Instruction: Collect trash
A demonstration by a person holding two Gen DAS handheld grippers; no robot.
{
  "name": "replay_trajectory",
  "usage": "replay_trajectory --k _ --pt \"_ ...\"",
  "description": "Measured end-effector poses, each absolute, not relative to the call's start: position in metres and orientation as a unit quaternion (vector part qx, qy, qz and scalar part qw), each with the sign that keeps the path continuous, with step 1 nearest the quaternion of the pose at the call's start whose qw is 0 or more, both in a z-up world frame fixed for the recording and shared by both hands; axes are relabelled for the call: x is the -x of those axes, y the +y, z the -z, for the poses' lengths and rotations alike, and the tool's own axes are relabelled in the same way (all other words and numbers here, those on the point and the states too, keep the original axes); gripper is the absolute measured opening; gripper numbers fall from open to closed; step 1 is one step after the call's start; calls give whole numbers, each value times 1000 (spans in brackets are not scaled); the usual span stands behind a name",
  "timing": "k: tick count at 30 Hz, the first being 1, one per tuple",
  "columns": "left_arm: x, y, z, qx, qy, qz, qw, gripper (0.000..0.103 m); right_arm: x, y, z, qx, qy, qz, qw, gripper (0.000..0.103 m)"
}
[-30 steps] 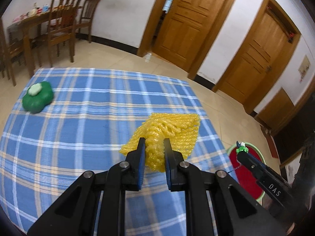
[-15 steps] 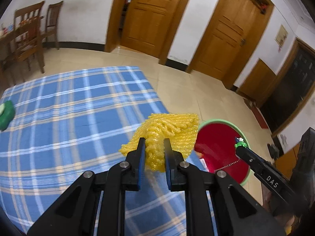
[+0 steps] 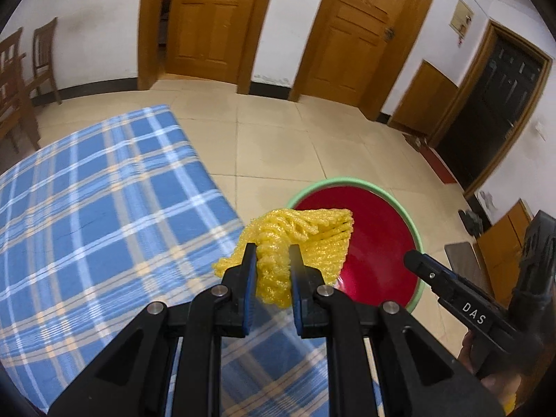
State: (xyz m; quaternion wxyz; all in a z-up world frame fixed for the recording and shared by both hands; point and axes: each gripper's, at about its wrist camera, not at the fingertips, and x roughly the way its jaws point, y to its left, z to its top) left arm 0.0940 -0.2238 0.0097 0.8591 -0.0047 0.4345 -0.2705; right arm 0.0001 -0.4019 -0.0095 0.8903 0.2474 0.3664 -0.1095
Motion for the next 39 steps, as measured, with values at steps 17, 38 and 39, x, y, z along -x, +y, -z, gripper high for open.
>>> replay_trajectory --k 17,38,39 --pt "-86 -276 14 -40 448 322 833 49 23 -426 13 -269 358 138 884 34" --pt "-78 -187 -16 -1 419 207 884 75 16 -367 -8 -230 359 79 901 60" --pt "-78 -180 -17 2 417 198 887 75 16 -362 -10 -227 358 76 903 61"
